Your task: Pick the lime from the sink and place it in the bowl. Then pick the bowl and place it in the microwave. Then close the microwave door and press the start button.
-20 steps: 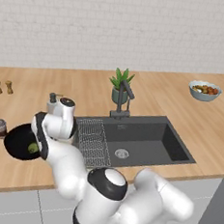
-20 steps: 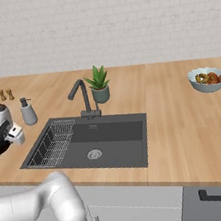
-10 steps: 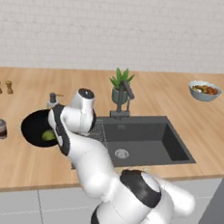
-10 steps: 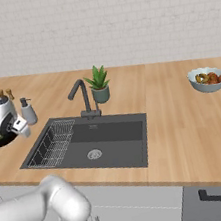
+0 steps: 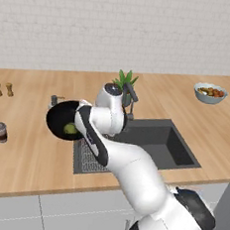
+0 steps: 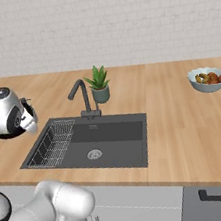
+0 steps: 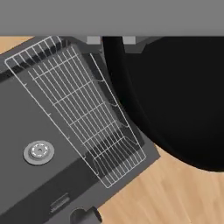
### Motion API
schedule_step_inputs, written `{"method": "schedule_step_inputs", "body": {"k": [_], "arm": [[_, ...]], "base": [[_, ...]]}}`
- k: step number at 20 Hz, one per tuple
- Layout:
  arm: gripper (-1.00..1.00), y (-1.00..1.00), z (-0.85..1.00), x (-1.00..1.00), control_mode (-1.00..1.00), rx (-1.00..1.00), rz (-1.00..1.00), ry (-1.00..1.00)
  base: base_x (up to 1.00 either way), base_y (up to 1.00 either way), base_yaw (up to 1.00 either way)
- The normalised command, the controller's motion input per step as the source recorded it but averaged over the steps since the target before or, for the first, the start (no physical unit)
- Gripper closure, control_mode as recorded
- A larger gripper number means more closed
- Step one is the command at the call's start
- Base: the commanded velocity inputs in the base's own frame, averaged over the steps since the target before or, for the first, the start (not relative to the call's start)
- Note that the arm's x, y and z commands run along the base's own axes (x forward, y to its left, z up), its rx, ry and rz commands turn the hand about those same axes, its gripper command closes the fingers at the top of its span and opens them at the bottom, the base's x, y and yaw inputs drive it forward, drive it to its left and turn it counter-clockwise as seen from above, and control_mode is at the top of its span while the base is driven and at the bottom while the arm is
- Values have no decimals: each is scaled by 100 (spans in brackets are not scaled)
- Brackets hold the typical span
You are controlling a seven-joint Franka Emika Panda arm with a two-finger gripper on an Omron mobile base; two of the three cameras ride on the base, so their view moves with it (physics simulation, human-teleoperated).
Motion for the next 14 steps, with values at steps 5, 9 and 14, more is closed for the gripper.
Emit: {"method": "schedule_step_inputs", "body": {"k": [5,9,14], "arm": [[100,-87,46,-33,-100,0,-25,0],[100,-86,43,-51,-100,0,-25,0],[100,-85,45,-62,-100,0,-23,0]], "base": [[0,0,0],[0,0,0],[0,0,0]]}}
